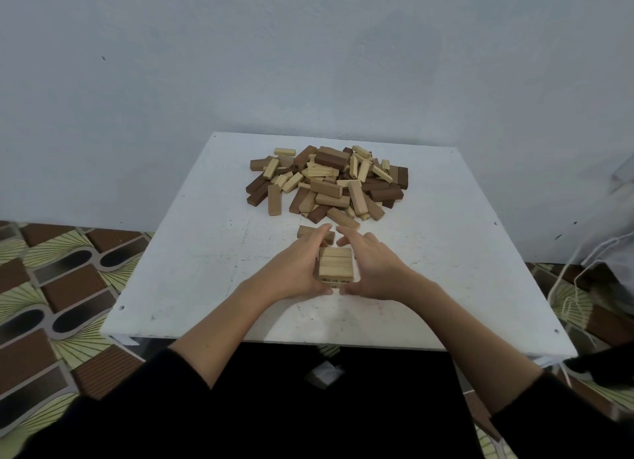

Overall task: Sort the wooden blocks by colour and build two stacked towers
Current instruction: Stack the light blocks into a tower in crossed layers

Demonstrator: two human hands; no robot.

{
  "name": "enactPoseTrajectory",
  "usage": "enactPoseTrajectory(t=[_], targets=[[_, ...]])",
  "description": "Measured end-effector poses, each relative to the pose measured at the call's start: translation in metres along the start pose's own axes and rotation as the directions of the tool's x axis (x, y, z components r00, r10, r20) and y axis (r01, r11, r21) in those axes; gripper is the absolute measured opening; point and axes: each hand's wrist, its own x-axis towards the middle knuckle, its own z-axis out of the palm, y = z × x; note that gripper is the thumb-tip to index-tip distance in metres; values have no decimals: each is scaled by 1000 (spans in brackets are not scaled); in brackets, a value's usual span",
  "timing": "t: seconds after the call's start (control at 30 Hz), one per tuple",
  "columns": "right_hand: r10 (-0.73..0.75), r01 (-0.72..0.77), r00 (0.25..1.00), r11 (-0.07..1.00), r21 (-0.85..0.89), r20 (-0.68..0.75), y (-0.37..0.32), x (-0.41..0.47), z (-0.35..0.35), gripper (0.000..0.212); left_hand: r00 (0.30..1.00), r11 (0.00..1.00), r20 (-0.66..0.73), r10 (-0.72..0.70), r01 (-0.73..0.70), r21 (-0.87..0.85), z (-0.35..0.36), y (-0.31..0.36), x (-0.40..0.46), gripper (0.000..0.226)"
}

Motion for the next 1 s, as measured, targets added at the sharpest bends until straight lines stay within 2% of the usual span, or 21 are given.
enactPoseTrajectory(t=[0.1, 0.47, 0.7, 1.0], targets=[[3, -3, 1000, 1000, 20, 1, -3, 2, -1, 93, 1000, 998, 19, -16, 14, 64, -4, 4, 3, 113], [-9, 9, 1000, 999, 48, -4, -8, 3, -2, 77, 999, 993, 26, -38, 35, 111, -4, 7, 4, 108], [-22, 22, 1000, 999, 25, -13, -8, 5, 1, 77, 999, 993, 11, -32, 30, 111, -3, 5, 3, 108], [-16, 16, 1000, 999, 28, 1, -6, 5, 1, 87, 999, 991, 30, -34, 30, 131, -7, 9, 2, 109]])
